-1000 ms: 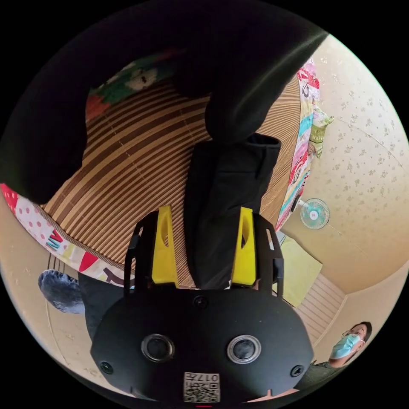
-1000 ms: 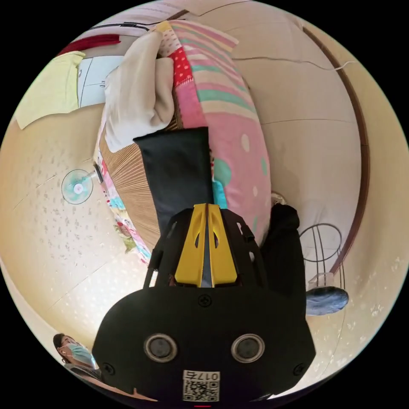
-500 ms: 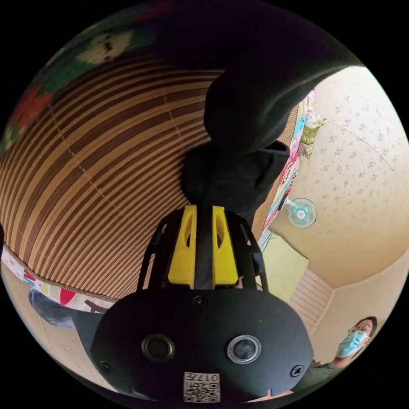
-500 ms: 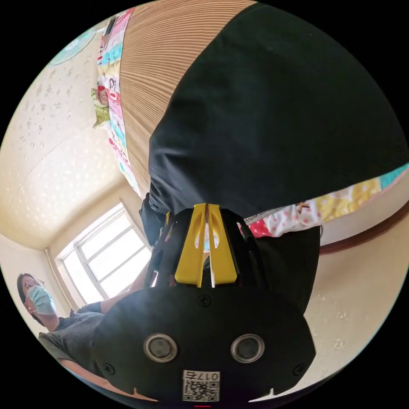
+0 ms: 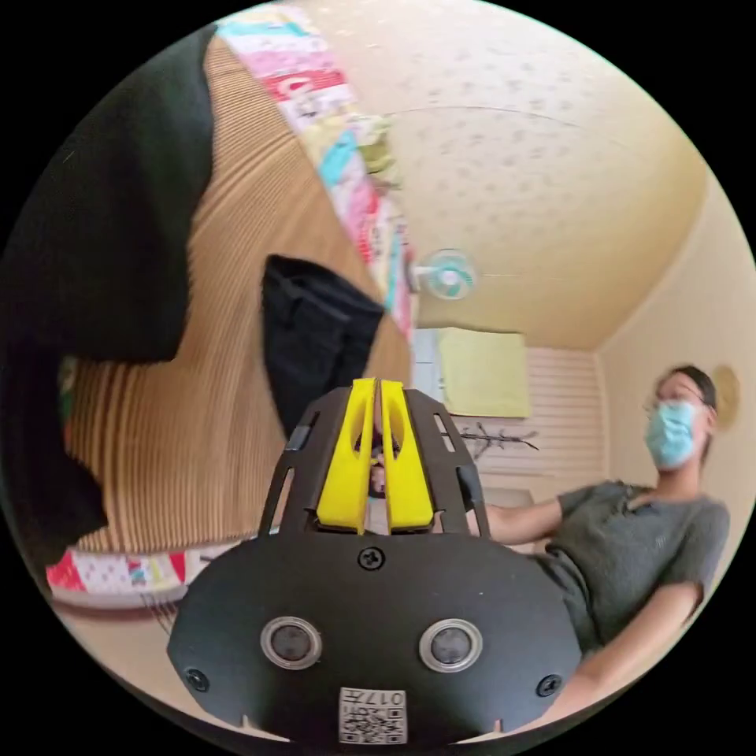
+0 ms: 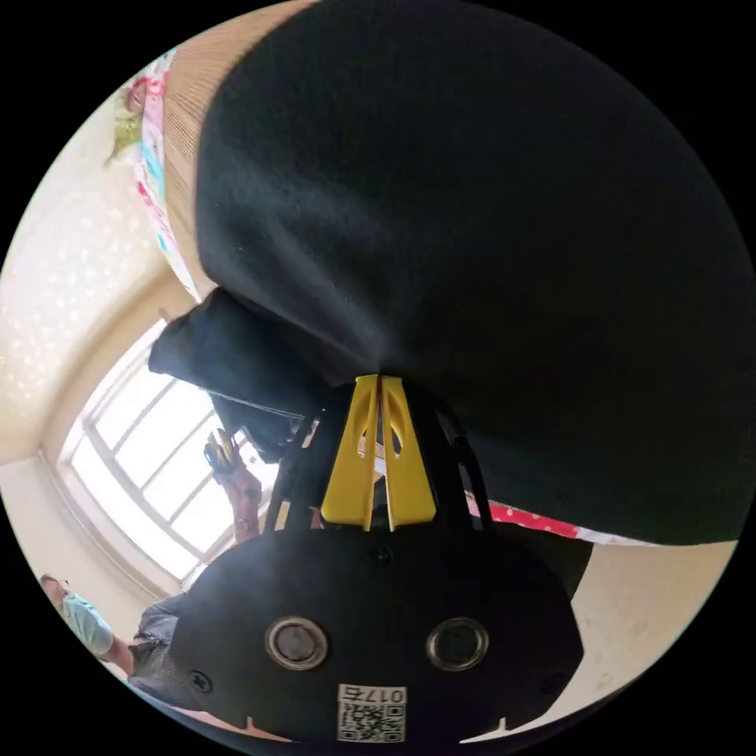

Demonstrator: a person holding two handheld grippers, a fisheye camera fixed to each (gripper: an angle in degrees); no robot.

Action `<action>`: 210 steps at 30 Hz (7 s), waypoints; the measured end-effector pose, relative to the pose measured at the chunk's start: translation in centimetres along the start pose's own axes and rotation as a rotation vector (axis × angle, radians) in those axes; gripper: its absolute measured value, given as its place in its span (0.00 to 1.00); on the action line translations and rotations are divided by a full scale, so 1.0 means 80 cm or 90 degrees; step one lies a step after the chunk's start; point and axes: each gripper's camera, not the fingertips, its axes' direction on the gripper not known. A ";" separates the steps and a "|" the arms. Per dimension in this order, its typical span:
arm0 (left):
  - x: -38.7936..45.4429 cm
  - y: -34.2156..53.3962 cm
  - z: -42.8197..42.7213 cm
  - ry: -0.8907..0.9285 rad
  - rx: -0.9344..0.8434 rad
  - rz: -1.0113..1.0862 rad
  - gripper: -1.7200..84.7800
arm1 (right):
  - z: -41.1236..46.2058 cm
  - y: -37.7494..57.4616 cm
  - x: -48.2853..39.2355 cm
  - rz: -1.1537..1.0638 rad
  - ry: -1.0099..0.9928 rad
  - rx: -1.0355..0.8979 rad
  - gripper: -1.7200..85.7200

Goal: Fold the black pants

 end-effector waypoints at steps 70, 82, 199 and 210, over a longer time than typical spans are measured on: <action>-0.184 -0.024 0.219 0.311 0.013 0.066 0.08 | 0.028 -0.139 0.047 -0.251 0.073 0.184 0.02; 0.018 -0.023 0.225 -0.008 -0.146 0.483 0.08 | 0.101 -0.159 -0.120 -0.427 -0.239 -0.134 0.02; -0.489 -0.506 0.797 -0.117 -0.653 0.109 0.15 | -0.219 0.302 -0.091 -0.184 -0.448 0.061 0.15; -0.255 -0.399 0.877 0.032 -0.632 0.253 0.14 | -0.433 0.445 -0.134 -0.393 -0.374 0.166 0.09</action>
